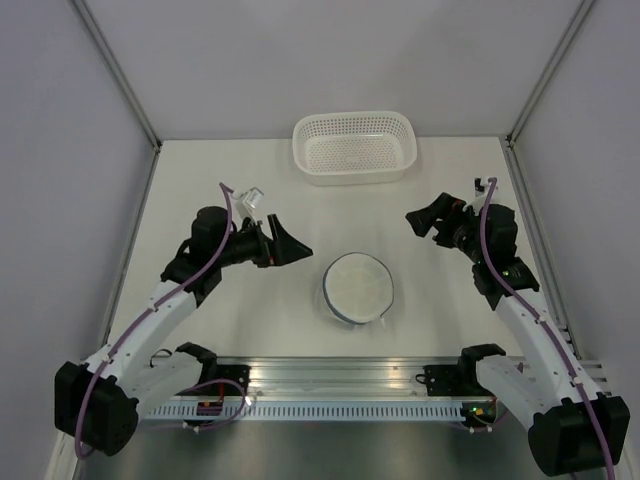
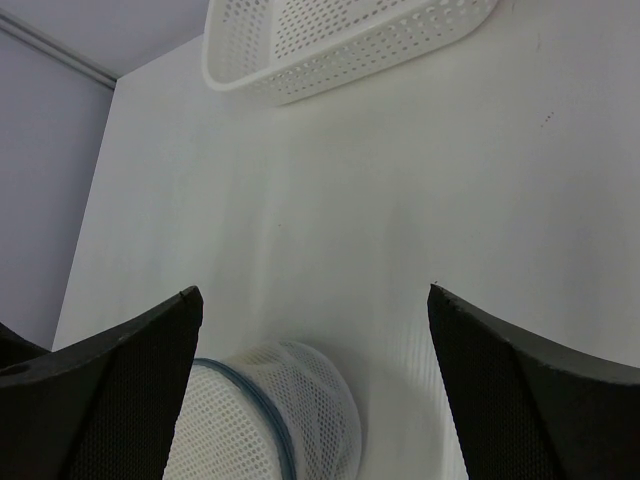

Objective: Unzip the laundry bag and remove the bra

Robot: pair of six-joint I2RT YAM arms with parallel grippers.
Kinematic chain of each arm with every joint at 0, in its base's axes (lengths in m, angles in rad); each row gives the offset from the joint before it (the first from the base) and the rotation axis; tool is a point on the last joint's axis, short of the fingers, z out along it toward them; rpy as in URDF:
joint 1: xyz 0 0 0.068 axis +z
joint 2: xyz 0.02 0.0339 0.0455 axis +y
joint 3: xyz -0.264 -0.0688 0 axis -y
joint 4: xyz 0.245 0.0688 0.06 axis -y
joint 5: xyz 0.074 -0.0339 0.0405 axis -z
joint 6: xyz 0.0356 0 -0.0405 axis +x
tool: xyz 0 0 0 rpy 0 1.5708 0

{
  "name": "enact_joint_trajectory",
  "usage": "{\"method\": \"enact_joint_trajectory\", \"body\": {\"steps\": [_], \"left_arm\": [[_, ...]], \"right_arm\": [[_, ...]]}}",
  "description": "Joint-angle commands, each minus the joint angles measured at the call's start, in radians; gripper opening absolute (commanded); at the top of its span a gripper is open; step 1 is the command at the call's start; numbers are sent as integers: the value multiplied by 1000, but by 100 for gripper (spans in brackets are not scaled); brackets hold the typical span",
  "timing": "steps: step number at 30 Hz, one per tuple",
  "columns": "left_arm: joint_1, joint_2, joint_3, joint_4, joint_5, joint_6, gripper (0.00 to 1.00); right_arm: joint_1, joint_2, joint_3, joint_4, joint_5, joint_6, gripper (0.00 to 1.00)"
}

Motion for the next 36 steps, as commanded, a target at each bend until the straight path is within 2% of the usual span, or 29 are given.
{"method": "enact_joint_trajectory", "body": {"steps": [1,5,10,14,17,18,19,20,21,23,26,29,32,33,36], "left_arm": [[-87,20,62,60,68,-3,100],[-197,82,95,36,96,-53,100],[-352,100,90,-31,-7,-73,99],[-492,129,89,-6,-4,-77,92],[-601,178,98,47,56,-49,70],[-646,206,118,50,69,-37,48],[-667,217,130,48,71,-25,38],[-685,223,148,50,71,-3,28],[-700,235,156,50,71,6,12],[-737,276,165,60,74,25,5],[-782,377,196,71,94,41,2],[-806,465,211,58,50,57,2],[-808,517,240,-56,-134,98,2],[-806,528,253,-96,-241,107,2],[-806,560,291,-199,-393,130,2]], "right_arm": [[5,8,-23,70,-58,0,98],[11,20,-48,92,-51,-8,98],[14,36,-53,55,7,-26,98],[14,43,-63,41,59,-42,98],[14,52,-71,44,72,-42,98],[14,55,-75,49,69,-43,97],[13,57,-77,52,67,-45,94],[14,59,-80,55,66,-43,86],[14,59,-85,55,64,-43,80],[14,57,-89,63,61,-42,72],[14,56,-94,67,67,-43,71],[14,56,-91,61,75,-43,80],[14,60,-88,50,80,-45,85],[14,62,-88,46,78,-46,86],[14,63,-88,41,76,-51,90]]}}
